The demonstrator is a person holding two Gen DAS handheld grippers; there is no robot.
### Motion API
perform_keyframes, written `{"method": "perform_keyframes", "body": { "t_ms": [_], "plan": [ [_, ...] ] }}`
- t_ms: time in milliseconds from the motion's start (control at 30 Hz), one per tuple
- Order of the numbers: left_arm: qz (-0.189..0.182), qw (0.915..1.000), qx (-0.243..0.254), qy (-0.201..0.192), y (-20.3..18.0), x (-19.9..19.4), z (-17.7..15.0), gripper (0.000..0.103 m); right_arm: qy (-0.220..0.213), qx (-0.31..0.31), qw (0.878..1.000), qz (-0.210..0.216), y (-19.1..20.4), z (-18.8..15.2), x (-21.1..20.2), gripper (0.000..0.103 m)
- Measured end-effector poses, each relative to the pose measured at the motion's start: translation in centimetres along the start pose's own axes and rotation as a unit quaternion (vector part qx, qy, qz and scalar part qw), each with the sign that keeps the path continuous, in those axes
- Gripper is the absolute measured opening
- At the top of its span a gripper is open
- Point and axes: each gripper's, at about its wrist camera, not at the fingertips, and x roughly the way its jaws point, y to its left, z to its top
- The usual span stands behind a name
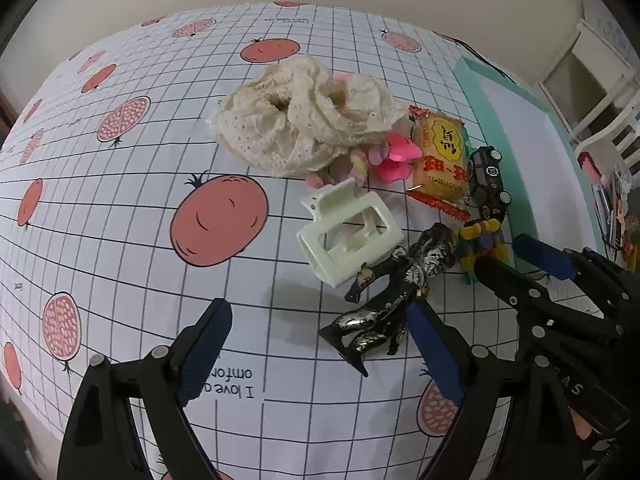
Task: Organize objects
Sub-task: 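Move both tools toward the pile of toys beside the teal-rimmed tray, then close the right gripper on the multicolour block toy while the left grips the black action figure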
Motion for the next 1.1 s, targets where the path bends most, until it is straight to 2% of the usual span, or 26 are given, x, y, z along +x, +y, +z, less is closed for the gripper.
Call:
{"method": "perform_keyframes", "body": {
  "t_ms": [100,167,500,800,967,1100],
  "plan": [
    [-0.005,1.0,0.007,-0.001,-0.3,0.0,-0.1,0.089,0.002,0.0,1.0,0.007,-0.2,-0.1,0.1,0.051],
    [-0.009,0.9999,0.014,0.0,-0.6,0.1,-0.2,0.083,0.004,0.001,1.0,0.008,-0.2,-0.1,0.3,0.05],
    [-0.023,0.9995,0.023,0.001,-1.6,0.5,-0.5,0.078,0.008,0.014,1.0,0.024,-0.5,-0.2,0.6,0.048],
    [-0.052,0.9978,0.039,0.013,-3.1,0.9,-0.9,0.053,0.012,0.013,0.999,0.03,-0.5,-0.3,1.0,0.048],
    [-0.055,0.9976,0.041,0.013,-4.0,1.0,-1.8,0.051,0.013,0.01,0.999,0.035,-0.6,-0.4,1.1,0.048],
    [-0.059,0.997,0.046,0.02,-2.7,1.8,-0.4,0.049,0.018,0.014,0.999,0.041,-0.7,-0.5,1.4,0.048]
  ]
}}
